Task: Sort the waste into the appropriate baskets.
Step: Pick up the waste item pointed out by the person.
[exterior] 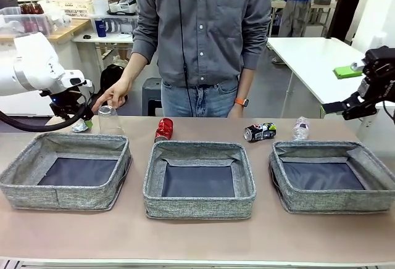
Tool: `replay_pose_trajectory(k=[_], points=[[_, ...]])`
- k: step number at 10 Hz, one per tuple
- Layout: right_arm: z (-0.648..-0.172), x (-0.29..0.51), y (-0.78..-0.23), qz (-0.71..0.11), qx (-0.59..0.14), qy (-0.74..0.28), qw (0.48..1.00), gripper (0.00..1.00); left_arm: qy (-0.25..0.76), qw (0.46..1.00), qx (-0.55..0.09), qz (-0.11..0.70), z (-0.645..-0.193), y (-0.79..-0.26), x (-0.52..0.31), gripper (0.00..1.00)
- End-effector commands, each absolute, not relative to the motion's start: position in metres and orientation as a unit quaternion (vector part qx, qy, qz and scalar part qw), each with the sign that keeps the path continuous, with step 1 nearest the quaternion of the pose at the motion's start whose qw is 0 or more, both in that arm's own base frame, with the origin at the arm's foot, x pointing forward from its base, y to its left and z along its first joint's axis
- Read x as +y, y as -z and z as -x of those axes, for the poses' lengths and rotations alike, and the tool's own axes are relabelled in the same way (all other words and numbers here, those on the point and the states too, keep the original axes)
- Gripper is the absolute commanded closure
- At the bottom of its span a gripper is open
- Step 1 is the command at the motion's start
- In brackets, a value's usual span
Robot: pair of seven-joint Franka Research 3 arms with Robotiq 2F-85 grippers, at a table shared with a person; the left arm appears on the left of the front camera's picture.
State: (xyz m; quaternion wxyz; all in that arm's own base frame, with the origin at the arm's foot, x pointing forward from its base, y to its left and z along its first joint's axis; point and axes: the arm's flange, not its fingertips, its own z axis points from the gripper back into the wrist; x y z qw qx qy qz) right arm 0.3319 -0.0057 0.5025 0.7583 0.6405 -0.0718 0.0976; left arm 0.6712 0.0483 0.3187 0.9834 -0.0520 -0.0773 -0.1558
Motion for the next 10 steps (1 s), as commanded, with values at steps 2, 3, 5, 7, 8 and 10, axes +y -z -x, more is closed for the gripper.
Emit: replay_pose_trajectory(k=[2,3,5,7,8,10], points=[[-0.335,-0.004,-0.505,-0.647,-0.084,-0.107,0.751,0.0,0.151,0.984,-0.068,0.066,-0.678,-0.311,0.052,0.0],[-0.335,-0.004,-0.505,-0.647,-0.084,-0.107,0.751,0.0,0.15,0.984,-0.067,0.064,-0.679,-0.31,0.052,0.0],[-0.335,-0.004,-0.505,-0.647,-0.084,-0.107,0.751,0.0,0.145,0.986,-0.05,0.063,-0.679,-0.303,0.05,0.0],[-0.335,-0.004,-0.505,-0.647,-0.084,-0.107,0.751,0.0,0.147,0.987,-0.037,0.057,-0.68,-0.301,0.051,0.6],[-0.335,-0.004,-0.505,-0.647,-0.084,-0.107,0.751,0.0,0.146,0.987,-0.036,0.054,-0.68,-0.301,0.053,0.6],[-0.335,-0.004,-0.505,-0.647,-0.084,-0.107,0.751,0.0,0.144,0.988,-0.03,0.049,-0.681,-0.296,0.053,0.66]])
